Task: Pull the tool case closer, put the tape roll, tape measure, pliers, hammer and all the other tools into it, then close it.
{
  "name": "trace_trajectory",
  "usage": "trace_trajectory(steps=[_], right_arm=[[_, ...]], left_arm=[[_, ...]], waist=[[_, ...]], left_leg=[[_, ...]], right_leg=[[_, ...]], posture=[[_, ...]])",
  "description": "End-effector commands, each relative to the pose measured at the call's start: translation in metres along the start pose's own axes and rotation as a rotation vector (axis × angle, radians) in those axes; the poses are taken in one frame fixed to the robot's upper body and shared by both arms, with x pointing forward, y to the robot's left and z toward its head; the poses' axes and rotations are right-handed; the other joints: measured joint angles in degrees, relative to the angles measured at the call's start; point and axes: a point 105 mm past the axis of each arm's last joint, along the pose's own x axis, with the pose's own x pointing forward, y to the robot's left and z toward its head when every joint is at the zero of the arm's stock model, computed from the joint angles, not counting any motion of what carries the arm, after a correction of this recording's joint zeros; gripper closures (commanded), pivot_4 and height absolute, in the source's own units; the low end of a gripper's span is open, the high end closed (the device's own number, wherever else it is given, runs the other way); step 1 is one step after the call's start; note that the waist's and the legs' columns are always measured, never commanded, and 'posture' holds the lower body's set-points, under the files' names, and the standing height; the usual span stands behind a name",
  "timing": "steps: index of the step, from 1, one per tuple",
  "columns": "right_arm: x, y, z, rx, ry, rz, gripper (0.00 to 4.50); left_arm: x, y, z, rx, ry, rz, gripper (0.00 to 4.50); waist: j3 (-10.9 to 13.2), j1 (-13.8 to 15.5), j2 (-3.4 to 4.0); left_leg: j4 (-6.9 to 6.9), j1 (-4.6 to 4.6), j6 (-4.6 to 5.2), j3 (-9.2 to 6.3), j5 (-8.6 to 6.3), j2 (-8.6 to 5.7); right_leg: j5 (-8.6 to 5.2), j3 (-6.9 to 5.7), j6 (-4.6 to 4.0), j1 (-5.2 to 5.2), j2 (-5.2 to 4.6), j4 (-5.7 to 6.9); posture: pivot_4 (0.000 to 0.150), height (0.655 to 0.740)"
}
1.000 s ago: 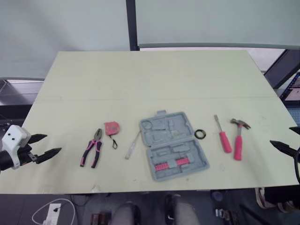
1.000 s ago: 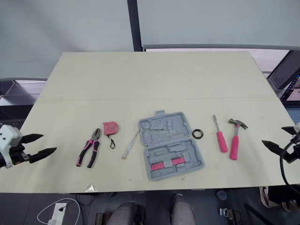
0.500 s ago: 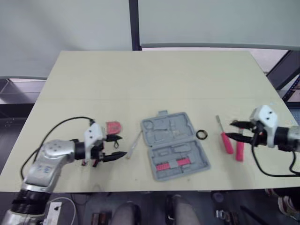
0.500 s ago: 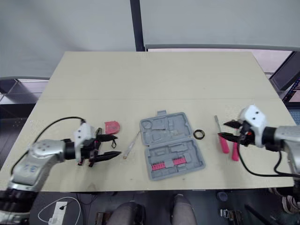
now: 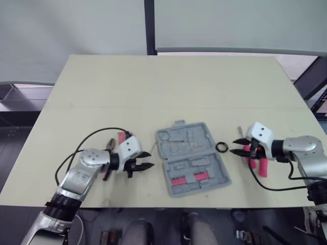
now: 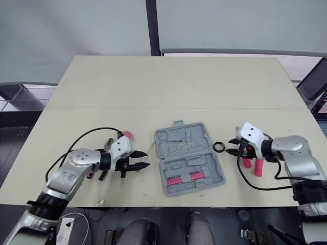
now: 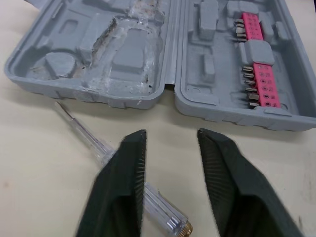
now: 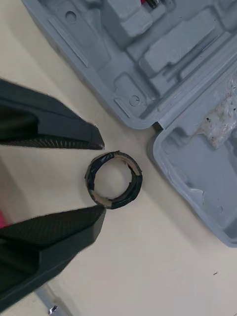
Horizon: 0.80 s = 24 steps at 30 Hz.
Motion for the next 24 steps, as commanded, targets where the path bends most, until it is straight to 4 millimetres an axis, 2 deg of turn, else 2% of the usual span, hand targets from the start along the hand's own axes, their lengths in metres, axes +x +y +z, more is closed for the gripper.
trace_trajectory(steps=[1,8,24], right_arm=[[0.005,-0.004,0.003,-0.039,0.009,-0.013,4.49],[0.023,-0.001,0.004,-0.046,0.013,-0.001,4.49],[0.037,0.01,0.001,-0.057,0.016,0.038,4.49]], left_arm=[[0.008,-0.001,0.005,0.033,-0.01,-0.007,4.48],[0.023,0.003,0.002,0.036,0.012,-0.002,4.48],[0.035,0.007,-0.001,0.026,0.029,0.009,4.48]], waist=[[0.0,0.1,0.0],[0.0,0.0,0.0],[0.0,0.0,0.0]], left_leg=[[0.0,0.0,0.0,-0.01,0.0,0.0],[0.02,-0.01,0.0,-0.02,0.01,0.0],[0.04,-0.03,0.01,-0.05,0.02,0.0]], right_leg=[[0.0,-0.01,0.0,0.0,-0.01,0.0],[0.0,-0.05,0.0,0.0,0.01,0.02],[0.0,-0.11,0.0,0.01,0.0,0.03]], posture=[[0.15,0.74],[0.15,0.74],[0.15,0.74]])
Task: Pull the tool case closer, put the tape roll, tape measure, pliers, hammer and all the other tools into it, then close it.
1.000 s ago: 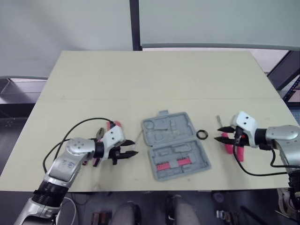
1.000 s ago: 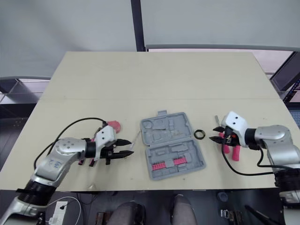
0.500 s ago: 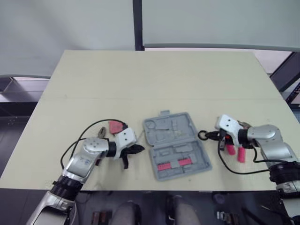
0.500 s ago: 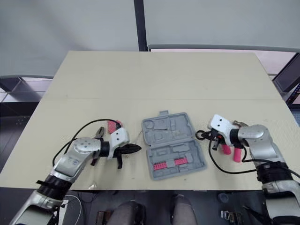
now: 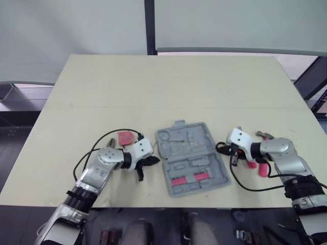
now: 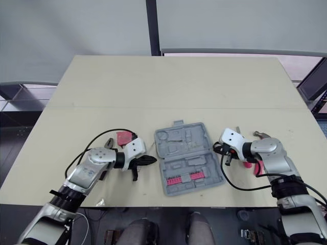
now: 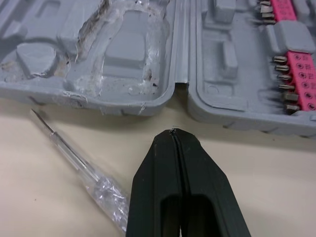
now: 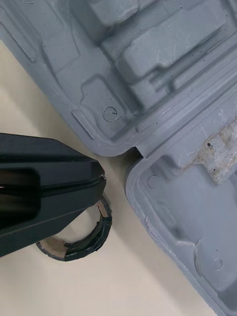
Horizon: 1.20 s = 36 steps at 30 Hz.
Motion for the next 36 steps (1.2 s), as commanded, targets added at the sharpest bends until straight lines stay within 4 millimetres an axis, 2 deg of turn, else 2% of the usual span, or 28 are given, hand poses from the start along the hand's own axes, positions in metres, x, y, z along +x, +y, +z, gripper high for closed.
trace_trajectory(steps=[1,9,20,28,36], right_arm=[[0.0,-0.003,0.004,-0.019,-0.013,-0.013,4.49],[0.004,0.001,0.004,-0.015,-0.017,-0.004,4.49],[0.012,0.018,0.013,-0.013,-0.056,0.05,4.49],[0.006,0.035,0.013,0.005,-0.07,0.083,4.49],[-0.001,0.067,0.015,0.052,-0.1,0.136,4.49]], left_arm=[[0.003,0.0,0.003,0.018,-0.008,0.005,4.48],[0.011,-0.002,0.004,0.012,-0.01,-0.002,4.48],[0.023,-0.004,0.008,0.034,-0.011,-0.007,4.48],[0.012,-0.009,0.006,0.039,0.0,-0.013,4.48],[0.003,-0.034,-0.005,0.005,0.029,-0.077,4.48]], waist=[[0.0,0.0,0.0],[0.0,0.0,0.0],[0.0,0.0,0.0],[0.0,-0.1,0.0],[0.0,0.0,0.0]], left_leg=[[0.01,0.0,0.0,0.0,0.0,0.0],[0.01,0.0,0.0,-0.01,0.0,0.0],[0.02,0.0,0.0,-0.02,0.0,0.0],[0.03,0.04,0.0,-0.08,0.0,0.01],[0.03,0.04,-0.01,-0.1,0.0,0.03]], right_leg=[[0.0,0.0,0.0,0.0,0.0,0.0],[0.0,-0.01,0.0,0.0,0.0,0.0],[0.0,-0.03,0.0,0.01,0.0,0.01],[0.0,0.01,0.0,0.07,0.0,0.01],[0.0,0.23,0.0,0.09,-0.02,-0.02]], posture=[[0.15,0.74],[0.15,0.74],[0.15,0.74],[0.15,0.74],[0.15,0.74]])
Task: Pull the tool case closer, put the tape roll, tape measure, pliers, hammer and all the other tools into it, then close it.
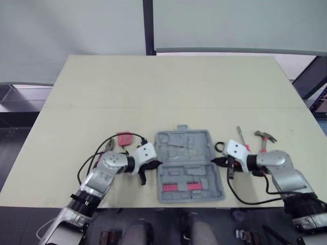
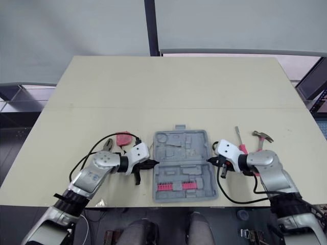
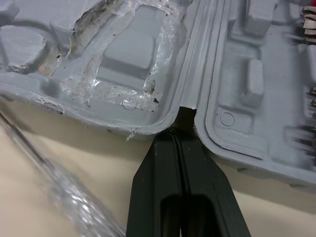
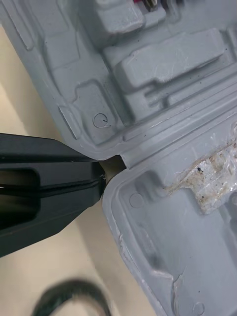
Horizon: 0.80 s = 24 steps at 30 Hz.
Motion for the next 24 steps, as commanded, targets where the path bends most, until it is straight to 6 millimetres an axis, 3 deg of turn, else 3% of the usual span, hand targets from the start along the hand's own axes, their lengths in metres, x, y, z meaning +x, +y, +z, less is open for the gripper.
trace_trajectory(steps=[1,7,13,24], right_arm=[[-0.002,0.016,0.016,-0.015,-0.054,0.048,4.49],[-0.006,0.034,0.008,0.013,-0.025,0.082,4.49],[-0.002,0.039,0.012,0.02,-0.029,0.092,4.49],[0.002,0.046,0.024,0.015,-0.051,0.119,4.49]], left_arm=[[-0.001,-0.017,0.006,0.01,-0.022,-0.058,4.48],[-0.005,-0.031,-0.003,-0.017,-0.001,-0.073,4.48],[-0.005,-0.036,-0.004,-0.02,0.01,-0.08,4.48],[-0.023,-0.037,-0.009,-0.035,0.039,-0.051,4.48]], waist=[[0.0,0.0,0.0],[0.0,0.0,0.0],[0.0,0.0,-0.01],[0.0,-0.1,0.0]], left_leg=[[0.0,0.0,0.0,0.0,0.0,0.0],[-0.01,-0.01,-0.02,-0.06,-0.01,0.01],[-0.01,0.0,-0.02,-0.07,-0.02,0.01],[-0.04,0.0,-0.04,-0.06,-0.03,0.04]], right_leg=[[0.0,0.05,0.0,0.0,-0.01,0.0],[-0.01,0.15,-0.01,0.01,-0.01,-0.03],[-0.01,0.15,-0.01,0.02,-0.01,-0.03],[-0.02,0.16,-0.05,0.0,-0.29,-0.04]], posture=[[0.15,0.74],[0.15,0.74],[0.15,0.74],[0.15,0.74]])
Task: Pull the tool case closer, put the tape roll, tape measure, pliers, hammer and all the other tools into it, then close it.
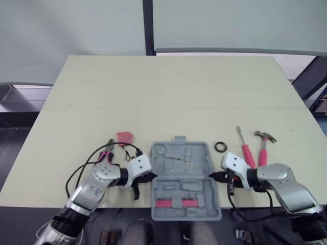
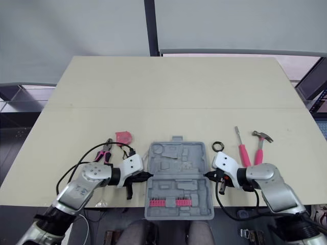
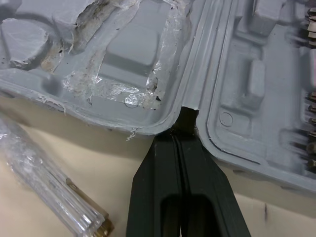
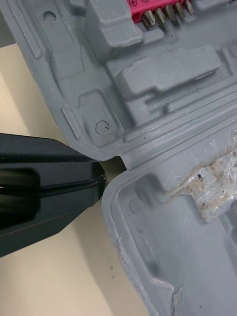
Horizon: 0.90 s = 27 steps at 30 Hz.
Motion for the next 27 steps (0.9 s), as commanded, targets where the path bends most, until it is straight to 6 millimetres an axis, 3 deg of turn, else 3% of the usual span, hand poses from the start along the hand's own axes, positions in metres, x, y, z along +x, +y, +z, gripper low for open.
trace_trajectory(steps=[1,12,27], right_arm=[[0.005,0.011,0.02,-0.043,-0.065,0.047,4.49],[0.004,0.019,0.017,-0.037,-0.051,0.074,4.49],[-0.003,0.008,0.007,-0.032,-0.017,0.016,4.49]], left_arm=[[-0.002,-0.009,0.004,0.001,-0.018,-0.026,4.48],[0.001,-0.007,0.005,0.009,-0.018,-0.024,4.48],[0.009,-0.016,0.014,0.017,-0.045,-0.061,4.48]], waist=[[0.0,0.1,0.0],[0.0,0.1,0.0],[0.0,0.7,0.0]], left_leg=[[0.0,0.0,0.0,-0.01,0.0,-0.01],[0.0,0.0,0.01,-0.02,0.0,-0.08],[0.01,-0.01,0.04,-0.02,0.01,-0.16]], right_leg=[[0.0,-0.02,0.0,0.0,-0.04,0.0],[0.0,-0.07,0.0,0.01,-0.13,0.01],[0.0,-0.09,0.0,0.02,-0.21,0.01]], posture=[[0.15,0.74],[0.15,0.74],[0.15,0.74]])
